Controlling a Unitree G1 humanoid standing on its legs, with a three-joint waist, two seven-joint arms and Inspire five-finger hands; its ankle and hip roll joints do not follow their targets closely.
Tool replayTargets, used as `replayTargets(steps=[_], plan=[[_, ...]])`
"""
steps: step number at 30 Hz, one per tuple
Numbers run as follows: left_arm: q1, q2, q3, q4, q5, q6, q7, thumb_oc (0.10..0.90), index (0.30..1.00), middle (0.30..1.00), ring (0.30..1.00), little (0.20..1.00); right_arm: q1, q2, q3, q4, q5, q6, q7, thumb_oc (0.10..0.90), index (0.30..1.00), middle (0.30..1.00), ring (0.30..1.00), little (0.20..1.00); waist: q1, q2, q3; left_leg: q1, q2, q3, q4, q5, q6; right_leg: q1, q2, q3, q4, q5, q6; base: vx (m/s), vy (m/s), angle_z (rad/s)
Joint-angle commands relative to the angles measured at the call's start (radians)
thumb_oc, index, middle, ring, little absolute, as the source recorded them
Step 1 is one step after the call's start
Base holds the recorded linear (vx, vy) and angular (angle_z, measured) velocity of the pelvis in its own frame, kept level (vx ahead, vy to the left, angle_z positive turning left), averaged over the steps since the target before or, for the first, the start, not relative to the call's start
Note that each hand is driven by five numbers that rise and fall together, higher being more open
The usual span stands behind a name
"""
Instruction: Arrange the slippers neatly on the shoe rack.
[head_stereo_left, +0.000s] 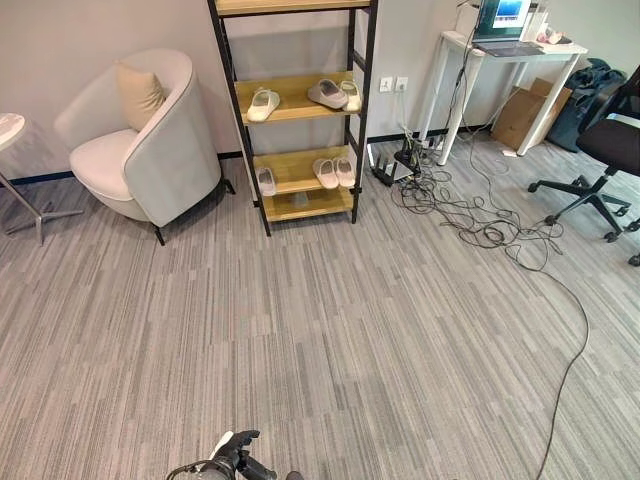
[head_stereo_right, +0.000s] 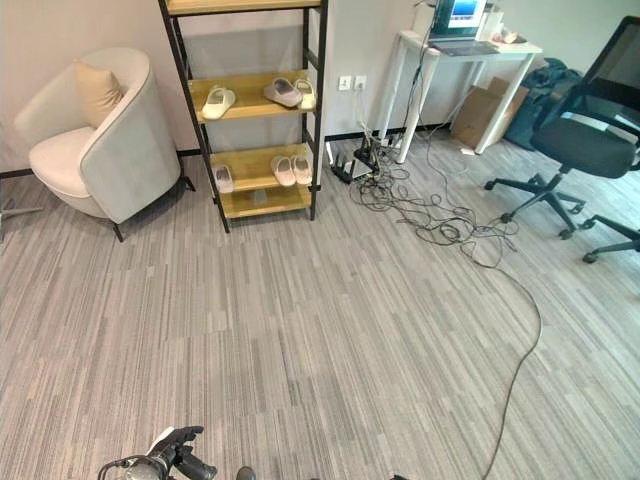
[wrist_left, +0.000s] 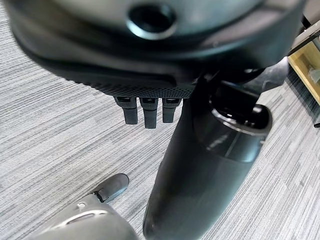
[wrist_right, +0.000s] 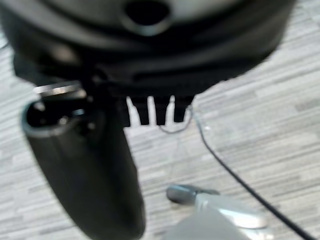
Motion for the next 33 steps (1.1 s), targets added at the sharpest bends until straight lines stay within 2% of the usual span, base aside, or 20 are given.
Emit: replayTargets(steps=[1,11,14,18,22,25,28,31,33], plan=[[-0.08,-0.02,-0.019,0.025,0.025,-0.039,0.028,0.8,0.9,0.9,0.9,0.9,0.011,-0.02,0.006,-0.007,0.003,-0.018,-0.007,0.8,0.9,0.9,0.9,0.9,0.009,-0.003,-0.024,-0.016,-0.02,0.048,0.002,-0.029,-0.065,-0.041,-0.037,-0.078,0.101,-0.027,0.099,0.0,0.0,0.0],[-0.071,-0.017,-0.013,0.027,0.006,-0.033,0.025,0.8,0.9,0.9,0.9,0.9,-0.002,-0.025,0.029,-0.017,-0.026,-0.012,-0.002,0.8,0.9,0.9,0.9,0.9,0.011,0.003,0.008,0.008,-0.006,0.054,0.027,-0.039,-0.064,-0.081,-0.025,-0.048,0.196,-0.065,0.081,0.02,-0.062,-0.05],[-0.082,-0.011,-0.016,0.011,-0.003,-0.036,0.02,0.8,0.9,0.9,0.9,0.9,-0.017,-0.037,0.042,-0.028,-0.025,-0.014,-0.001,0.8,0.9,0.9,0.9,0.9,0.03,-0.021,0.044,-0.095,0.013,0.05,0.23,-0.083,-0.071,-0.093,-0.031,-0.027,0.226,-0.079,0.068,-0.03,-0.138,-0.29],[-0.087,-0.009,-0.026,0.005,-0.003,-0.037,0.023,0.8,0.9,0.9,0.9,0.9,-0.017,-0.059,0.036,-0.043,-0.014,-0.016,-0.003,0.8,0.9,0.9,0.9,0.9,0.04,-0.041,0.06,-0.203,0.03,0.028,0.404,-0.062,-0.068,-0.09,-0.048,-0.031,0.237,-0.079,0.051,0.05,-0.073,-0.23],[-0.08,-0.013,-0.026,0.008,-0.003,-0.036,0.022,0.8,0.9,0.9,0.9,0.9,-0.018,-0.067,0.039,-0.041,-0.02,-0.014,-0.001,0.8,0.9,0.9,0.9,0.9,0.047,-0.041,0.05,-0.219,0.004,0.017,0.341,-0.087,-0.048,-0.076,-0.048,-0.028,0.224,-0.092,0.053,0.17,0.007,-0.03],[-0.068,-0.016,-0.019,0.014,0.007,-0.037,0.023,0.8,0.9,0.9,0.9,0.9,-0.028,-0.074,0.049,-0.036,-0.052,-0.011,-0.004,0.8,0.9,0.9,0.9,0.9,0.079,-0.025,0.031,-0.251,-0.016,0.04,0.181,-0.001,-0.058,-0.019,-0.028,-0.028,0.192,-0.119,0.059,0.29,0.063,0.16],[-0.062,-0.016,-0.011,0.016,0.013,-0.037,0.022,0.8,0.9,0.9,0.9,0.9,-0.031,-0.063,0.051,-0.036,-0.067,-0.006,-0.004,0.8,0.9,0.9,0.9,0.9,0.095,-0.022,0.017,-0.245,-0.028,0.039,0.11,0.018,-0.052,0.017,-0.015,-0.013,0.192,-0.147,0.064,0.36,0.089,0.17],[-0.042,-0.019,-0.004,0.027,0.012,-0.035,0.023,0.8,0.9,0.9,0.9,0.9,-0.026,-0.052,0.051,-0.024,-0.086,-0.003,-0.003,0.8,0.9,0.9,0.9,0.9,0.108,-0.04,-0.007,-0.225,-0.062,0.038,0.112,0.007,-0.032,0.048,-0.044,-0.004,0.191,-0.15,0.081,0.34,0.097,-0.29],[-0.044,-0.016,0.001,0.028,0.008,-0.032,0.021,0.8,0.9,0.9,0.9,0.9,-0.029,-0.049,0.047,-0.029,-0.093,-0.002,0.0,0.8,0.9,0.9,0.9,0.9,0.113,-0.043,-0.01,-0.2,-0.077,0.036,0.098,-0.01,-0.011,0.013,-0.07,0.001,0.287,-0.13,0.103,0.28,0.132,-0.5]])
